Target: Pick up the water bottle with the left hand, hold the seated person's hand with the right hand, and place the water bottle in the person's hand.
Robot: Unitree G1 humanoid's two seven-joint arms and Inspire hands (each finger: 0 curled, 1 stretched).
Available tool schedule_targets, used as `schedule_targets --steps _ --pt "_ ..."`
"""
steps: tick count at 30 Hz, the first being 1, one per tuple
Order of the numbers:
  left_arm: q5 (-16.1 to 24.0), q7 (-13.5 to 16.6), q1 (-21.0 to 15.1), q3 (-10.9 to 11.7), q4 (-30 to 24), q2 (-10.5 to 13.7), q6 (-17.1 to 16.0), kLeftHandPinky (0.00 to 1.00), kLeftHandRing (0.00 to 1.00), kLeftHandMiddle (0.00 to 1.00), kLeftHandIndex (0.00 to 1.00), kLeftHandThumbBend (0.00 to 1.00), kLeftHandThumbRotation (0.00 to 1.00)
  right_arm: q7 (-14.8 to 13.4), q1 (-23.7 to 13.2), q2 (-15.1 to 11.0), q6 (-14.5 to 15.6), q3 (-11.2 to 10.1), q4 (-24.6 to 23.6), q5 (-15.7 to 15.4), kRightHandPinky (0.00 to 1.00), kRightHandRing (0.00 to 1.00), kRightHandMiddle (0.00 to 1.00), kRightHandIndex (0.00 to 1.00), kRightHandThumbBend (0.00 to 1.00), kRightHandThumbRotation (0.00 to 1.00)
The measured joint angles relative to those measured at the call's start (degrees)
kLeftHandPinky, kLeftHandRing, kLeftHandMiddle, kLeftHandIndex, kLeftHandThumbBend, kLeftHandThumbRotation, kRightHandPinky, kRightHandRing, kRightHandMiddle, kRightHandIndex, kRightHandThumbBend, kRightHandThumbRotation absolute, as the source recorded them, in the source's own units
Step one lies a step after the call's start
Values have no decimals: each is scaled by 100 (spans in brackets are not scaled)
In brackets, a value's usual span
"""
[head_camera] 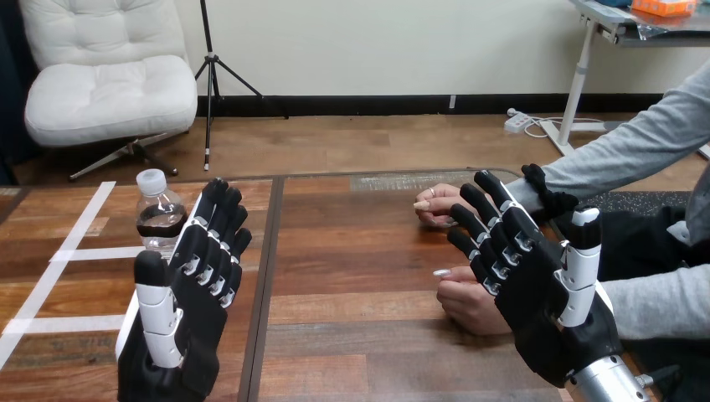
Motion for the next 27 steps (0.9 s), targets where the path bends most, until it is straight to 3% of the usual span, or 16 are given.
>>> schedule_targets --steps 27 --pt "13 -46 -3 5 1 8 -61 100 100 100 99 92 100 -32 0 16 28 0 -13 5 100 100 100 100 98 100"
